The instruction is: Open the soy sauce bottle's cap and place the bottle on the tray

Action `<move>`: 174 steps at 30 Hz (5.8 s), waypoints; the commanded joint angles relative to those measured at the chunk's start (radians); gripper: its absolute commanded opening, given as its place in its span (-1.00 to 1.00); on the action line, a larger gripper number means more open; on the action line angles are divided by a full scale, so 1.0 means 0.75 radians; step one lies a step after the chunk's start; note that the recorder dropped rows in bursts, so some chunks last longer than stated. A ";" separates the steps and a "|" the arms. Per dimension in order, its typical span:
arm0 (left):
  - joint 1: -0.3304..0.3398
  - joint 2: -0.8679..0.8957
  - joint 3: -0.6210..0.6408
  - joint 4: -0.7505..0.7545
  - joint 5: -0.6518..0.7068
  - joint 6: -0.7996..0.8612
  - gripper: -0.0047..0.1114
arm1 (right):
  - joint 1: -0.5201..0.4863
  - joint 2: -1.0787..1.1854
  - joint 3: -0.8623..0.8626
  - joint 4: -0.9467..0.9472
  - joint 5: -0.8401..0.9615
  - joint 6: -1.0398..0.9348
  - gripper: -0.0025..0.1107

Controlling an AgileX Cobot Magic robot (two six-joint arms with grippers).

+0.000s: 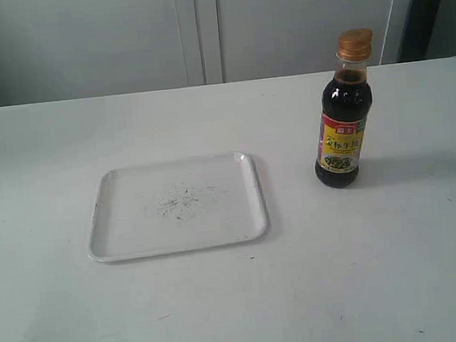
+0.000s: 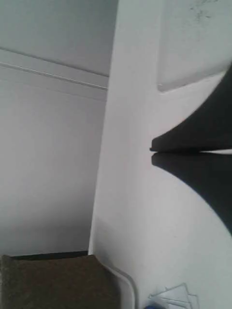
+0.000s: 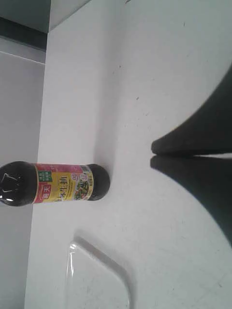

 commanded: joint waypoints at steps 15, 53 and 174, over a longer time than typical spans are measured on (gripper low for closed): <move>0.001 0.468 -0.406 0.741 -0.352 -0.715 -0.92 | 0.000 -0.008 0.009 -0.009 -0.021 0.005 -0.96; -0.650 1.946 -1.289 1.177 -0.316 -0.466 -0.92 | 0.000 -0.008 0.009 -0.029 -0.633 -0.024 -0.96; -0.997 3.452 -2.782 1.476 -1.132 -1.235 0.11 | -0.147 1.876 -1.124 -0.114 -0.555 -0.768 -0.96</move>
